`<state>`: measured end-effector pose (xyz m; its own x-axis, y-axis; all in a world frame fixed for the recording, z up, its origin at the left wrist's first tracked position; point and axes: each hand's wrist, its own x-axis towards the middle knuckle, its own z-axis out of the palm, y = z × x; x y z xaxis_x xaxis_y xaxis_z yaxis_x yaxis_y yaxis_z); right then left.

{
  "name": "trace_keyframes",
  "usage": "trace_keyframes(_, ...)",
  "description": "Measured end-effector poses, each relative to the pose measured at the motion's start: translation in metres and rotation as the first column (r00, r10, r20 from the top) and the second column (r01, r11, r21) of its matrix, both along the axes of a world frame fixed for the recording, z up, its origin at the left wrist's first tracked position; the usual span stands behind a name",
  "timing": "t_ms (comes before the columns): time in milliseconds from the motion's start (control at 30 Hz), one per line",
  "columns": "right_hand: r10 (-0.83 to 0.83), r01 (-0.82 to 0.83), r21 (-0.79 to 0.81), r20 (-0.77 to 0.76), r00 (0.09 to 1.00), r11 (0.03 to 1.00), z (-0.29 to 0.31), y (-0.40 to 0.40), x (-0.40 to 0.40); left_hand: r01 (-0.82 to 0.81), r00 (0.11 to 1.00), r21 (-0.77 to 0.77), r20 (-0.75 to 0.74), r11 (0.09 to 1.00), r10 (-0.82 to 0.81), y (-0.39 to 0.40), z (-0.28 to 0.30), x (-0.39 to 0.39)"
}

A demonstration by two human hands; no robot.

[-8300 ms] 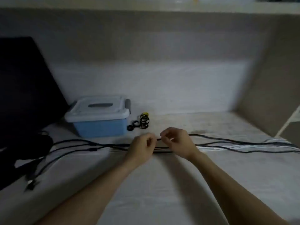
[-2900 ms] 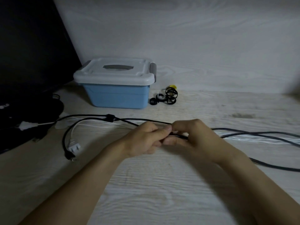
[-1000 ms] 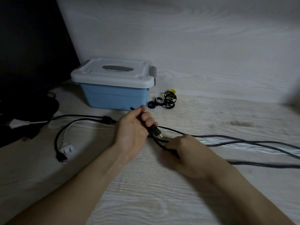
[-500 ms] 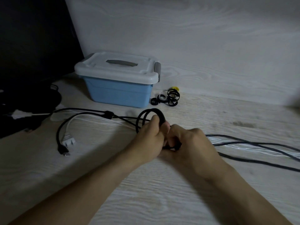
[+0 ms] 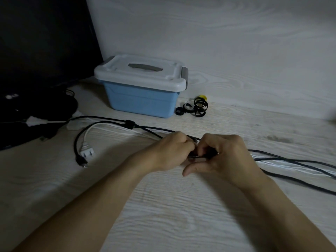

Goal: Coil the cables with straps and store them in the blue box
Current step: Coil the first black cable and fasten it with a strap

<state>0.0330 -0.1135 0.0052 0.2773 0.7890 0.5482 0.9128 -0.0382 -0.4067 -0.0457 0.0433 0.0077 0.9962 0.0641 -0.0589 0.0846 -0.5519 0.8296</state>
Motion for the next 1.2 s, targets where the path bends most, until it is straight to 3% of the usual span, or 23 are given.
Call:
trace_keyframes(133, -0.196, 0.187, -0.076, -0.136, 0.971, 0.979, 0.009, -0.018, 0.016, 0.071, 0.987, -0.362, -0.110, 0.930, -0.118, 0.017, 0.006, -0.005)
trace_keyframes(233, -0.234, 0.233, -0.034, -0.269, 0.934, 0.972, 0.015, -0.033, 0.027, 0.161, 0.927, -0.691, -0.140, 0.705, -0.349, 0.034, 0.003, -0.005)
trace_keyframes(300, -0.213, 0.237, 0.040, -0.313, 0.925, 0.971, 0.017, -0.036, 0.028, 0.161, 0.866, -0.816, -0.153, 0.555, -0.476, 0.036, -0.003, -0.005)
trace_keyframes(467, -0.124, 0.196, 0.149, -0.393, 0.911, 0.969, 0.005, -0.027, 0.021, 0.191, 0.770, -0.928, -0.060, 0.320, -0.635, 0.024, -0.013, 0.000)
trace_keyframes(567, 0.006, 0.111, 0.176, -0.554, 0.832, 0.978, -0.006, -0.016, 0.014, 0.199, 0.771, -0.967, 0.054, 0.158, -0.635, 0.023, -0.014, 0.004)
trace_keyframes(667, 0.037, 0.144, 0.207, -0.682, 0.731, 0.968, -0.014, -0.003, 0.009, 0.175, 0.802, -0.983, 0.112, 0.051, -0.587, 0.026, -0.015, 0.004)
trace_keyframes(767, -0.034, 0.224, 0.165, -0.728, 0.685, 0.961, -0.016, 0.008, 0.006, 0.166, 0.845, -0.986, 0.142, 0.001, -0.516, 0.025, -0.015, 0.003)
trace_keyframes(900, 0.039, 0.124, 0.099, -0.908, 0.417, 0.987, -0.011, 0.009, 0.001, 0.152, 0.871, -0.988, 0.138, -0.010, -0.471, 0.022, -0.018, 0.003)
trace_keyframes(1033, 0.075, 0.178, 0.136, -0.947, 0.312, 0.975, -0.002, 0.004, 0.003, 0.117, 0.901, -0.993, 0.093, 0.031, -0.424, 0.019, -0.023, 0.007)
trace_keyframes(1100, 0.052, 0.209, 0.121, -0.950, 0.308, 0.970, 0.000, 0.004, 0.002, 0.034, 0.928, -0.997, 0.008, 0.063, -0.373, 0.013, -0.020, 0.009)
trace_keyframes(1133, 0.032, 0.210, 0.111, -0.937, 0.348, 0.971, -0.001, 0.004, 0.002, -0.030, 0.947, -0.993, -0.065, 0.114, -0.313, 0.009, -0.018, 0.009)
trace_keyframes(1200, -0.022, 0.188, 0.086, -0.859, 0.511, 0.978, -0.004, 0.004, 0.002, -0.143, 0.972, -0.965, -0.179, 0.222, -0.151, 0.004, -0.015, 0.009)
